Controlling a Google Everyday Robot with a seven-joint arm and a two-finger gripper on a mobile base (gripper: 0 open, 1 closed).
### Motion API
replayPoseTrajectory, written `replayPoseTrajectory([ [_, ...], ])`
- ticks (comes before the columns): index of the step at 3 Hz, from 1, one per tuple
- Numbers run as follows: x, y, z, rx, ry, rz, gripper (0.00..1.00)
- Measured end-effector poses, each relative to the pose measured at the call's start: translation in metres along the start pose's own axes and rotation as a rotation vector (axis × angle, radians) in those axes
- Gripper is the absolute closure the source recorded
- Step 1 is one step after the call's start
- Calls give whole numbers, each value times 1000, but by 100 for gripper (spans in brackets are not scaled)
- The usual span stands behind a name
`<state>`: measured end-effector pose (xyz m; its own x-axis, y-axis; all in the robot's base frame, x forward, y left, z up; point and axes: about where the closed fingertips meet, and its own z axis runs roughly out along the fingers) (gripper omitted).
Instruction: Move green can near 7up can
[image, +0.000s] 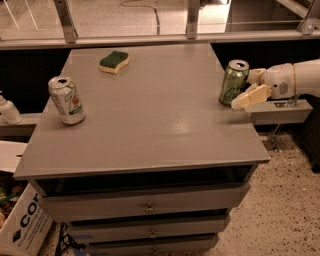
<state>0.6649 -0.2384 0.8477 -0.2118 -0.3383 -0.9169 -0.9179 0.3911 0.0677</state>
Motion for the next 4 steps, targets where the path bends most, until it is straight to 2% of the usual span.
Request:
replayPoseTrajectory([
  [1,-7,9,6,-52,-77,11,19],
  [3,-26,24,5,-113,-151,-14,65],
  [4,-45,41,10,-152,-188,-30,87],
])
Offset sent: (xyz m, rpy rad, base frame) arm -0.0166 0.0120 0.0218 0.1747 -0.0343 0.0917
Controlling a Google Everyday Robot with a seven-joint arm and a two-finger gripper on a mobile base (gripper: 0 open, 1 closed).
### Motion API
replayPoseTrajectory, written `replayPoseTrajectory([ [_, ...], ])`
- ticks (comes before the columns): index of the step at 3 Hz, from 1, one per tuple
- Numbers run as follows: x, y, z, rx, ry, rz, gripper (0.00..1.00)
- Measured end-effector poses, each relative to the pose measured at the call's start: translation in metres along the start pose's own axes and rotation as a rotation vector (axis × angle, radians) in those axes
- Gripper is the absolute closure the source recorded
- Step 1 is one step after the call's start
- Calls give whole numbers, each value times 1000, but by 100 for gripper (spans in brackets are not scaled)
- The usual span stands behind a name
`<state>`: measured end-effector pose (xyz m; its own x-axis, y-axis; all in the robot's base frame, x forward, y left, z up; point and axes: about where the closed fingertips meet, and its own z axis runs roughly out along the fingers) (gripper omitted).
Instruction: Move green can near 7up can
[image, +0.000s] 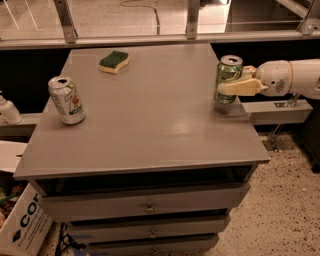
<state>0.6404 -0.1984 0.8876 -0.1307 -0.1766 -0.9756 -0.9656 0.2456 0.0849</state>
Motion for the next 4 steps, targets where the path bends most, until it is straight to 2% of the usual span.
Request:
replayPoseTrajectory([
  [1,-15,38,30,-80,-30,-14,100],
  [2,-15,38,30,-80,-30,-14,100],
  [3,-13,43,46,-59,-43,-3,100],
  [4,-9,55,84,-66,-67,8,100],
])
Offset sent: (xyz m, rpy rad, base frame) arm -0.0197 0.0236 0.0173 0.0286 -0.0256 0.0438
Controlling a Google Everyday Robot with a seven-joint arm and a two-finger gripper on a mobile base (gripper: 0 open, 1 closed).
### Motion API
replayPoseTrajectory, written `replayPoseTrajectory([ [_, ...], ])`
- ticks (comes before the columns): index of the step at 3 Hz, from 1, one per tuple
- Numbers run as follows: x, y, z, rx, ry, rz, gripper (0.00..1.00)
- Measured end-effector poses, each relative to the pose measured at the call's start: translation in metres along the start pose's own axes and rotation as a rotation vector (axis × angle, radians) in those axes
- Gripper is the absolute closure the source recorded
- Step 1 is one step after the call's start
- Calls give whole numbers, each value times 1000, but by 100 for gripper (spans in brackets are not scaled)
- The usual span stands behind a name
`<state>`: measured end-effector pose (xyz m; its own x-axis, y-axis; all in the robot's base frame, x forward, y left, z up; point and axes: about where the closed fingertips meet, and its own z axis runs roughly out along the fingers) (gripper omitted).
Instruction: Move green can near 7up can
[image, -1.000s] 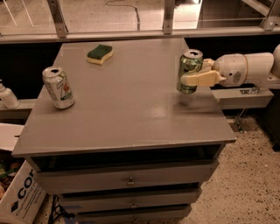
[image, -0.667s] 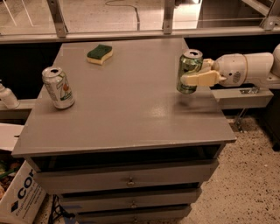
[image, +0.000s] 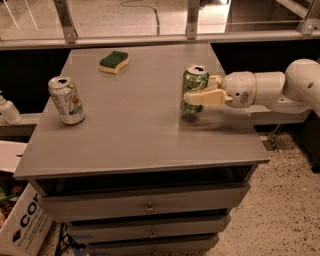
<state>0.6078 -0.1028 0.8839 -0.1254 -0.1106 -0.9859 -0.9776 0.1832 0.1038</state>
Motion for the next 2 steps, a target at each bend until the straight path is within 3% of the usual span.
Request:
replayPoseTrajectory([
  [2,-6,23,103,-108,-81,9,100],
])
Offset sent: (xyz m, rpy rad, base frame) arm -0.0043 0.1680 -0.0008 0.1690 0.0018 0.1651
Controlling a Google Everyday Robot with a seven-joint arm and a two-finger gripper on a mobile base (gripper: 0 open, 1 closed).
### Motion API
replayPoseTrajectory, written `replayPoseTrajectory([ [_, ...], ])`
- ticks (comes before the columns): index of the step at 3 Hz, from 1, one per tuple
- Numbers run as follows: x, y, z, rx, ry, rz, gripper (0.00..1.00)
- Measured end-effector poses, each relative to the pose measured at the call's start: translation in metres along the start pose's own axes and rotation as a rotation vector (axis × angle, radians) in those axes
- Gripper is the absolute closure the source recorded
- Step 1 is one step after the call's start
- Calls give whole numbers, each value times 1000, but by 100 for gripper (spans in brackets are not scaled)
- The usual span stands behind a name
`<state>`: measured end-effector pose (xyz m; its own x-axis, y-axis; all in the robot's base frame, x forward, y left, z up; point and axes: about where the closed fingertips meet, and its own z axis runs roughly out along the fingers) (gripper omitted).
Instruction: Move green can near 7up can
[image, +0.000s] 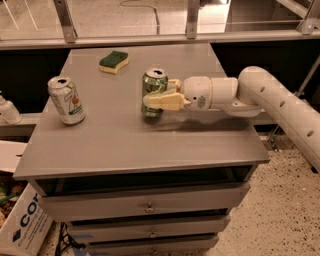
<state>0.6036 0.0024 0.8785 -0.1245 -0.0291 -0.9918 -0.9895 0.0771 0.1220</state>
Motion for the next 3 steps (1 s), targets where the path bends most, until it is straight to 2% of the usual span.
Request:
replayPoseTrajectory([
  [1,-11,10,49,-79,-22,-28,100],
  [2,-15,22,86,-137,2,-63,100],
  [3,-11,30,113,-167,57,-99,100],
])
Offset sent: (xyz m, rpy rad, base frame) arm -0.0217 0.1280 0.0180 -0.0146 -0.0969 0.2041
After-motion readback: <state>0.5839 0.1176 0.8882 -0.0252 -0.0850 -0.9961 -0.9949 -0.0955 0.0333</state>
